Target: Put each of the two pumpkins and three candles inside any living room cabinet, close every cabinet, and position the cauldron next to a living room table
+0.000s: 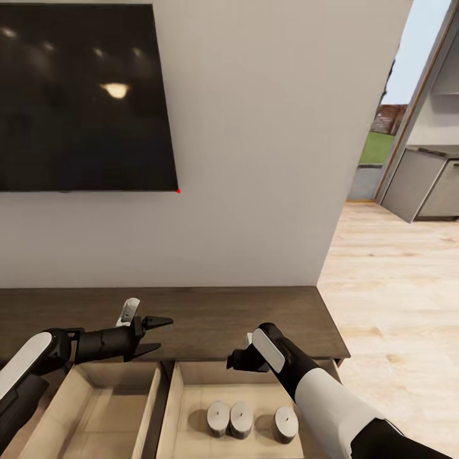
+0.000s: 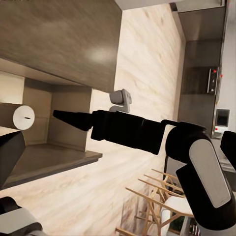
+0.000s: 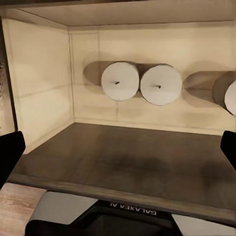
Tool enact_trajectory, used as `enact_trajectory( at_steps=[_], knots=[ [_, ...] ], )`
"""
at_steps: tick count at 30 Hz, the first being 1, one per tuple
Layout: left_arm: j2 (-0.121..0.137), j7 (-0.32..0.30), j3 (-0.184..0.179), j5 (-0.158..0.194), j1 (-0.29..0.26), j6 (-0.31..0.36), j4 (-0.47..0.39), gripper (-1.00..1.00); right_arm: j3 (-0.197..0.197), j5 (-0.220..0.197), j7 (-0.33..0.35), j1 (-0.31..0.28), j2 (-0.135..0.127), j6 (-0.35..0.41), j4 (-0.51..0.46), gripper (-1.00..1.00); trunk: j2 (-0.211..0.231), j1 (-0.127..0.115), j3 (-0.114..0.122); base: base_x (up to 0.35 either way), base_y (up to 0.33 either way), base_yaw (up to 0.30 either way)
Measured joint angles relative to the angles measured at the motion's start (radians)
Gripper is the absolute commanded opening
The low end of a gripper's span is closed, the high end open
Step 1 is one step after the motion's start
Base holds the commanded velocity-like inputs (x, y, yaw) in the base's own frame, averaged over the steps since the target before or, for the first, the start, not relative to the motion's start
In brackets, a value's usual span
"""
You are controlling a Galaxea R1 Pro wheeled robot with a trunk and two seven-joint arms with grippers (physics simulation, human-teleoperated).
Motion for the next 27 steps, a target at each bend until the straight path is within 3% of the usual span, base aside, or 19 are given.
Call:
enact_trajectory(
  at_steps=[14, 21, 27],
  knots=[
    [0.0, 0.002, 0.0, -0.001, 0.0, 0.0, 0.001, 1.0, 0.0, 0.0, 0.001, 0.0, 0.0, -0.001, 0.0, 1.0, 0.098, -0.054, 0.044, -0.013, 0.0, 0.0],
    [0.0, 0.003, 0.0, -0.001, 0.0, 0.0, 0.001, 1.0, 0.0, 0.0, 0.001, 0.001, 0.001, -0.002, -0.001, 1.0, 0.147, -0.08, 0.066, -0.213, 0.0, 0.0],
    [0.001, 0.003, 0.0, -0.001, 0.0, 0.0, 0.001, 1.0, 0.0, 0.0, 0.003, 0.0, 0.001, -0.006, -0.001, 1.0, 0.147, -0.08, 0.066, -0.291, 0.0, 0.0]
  ],
)
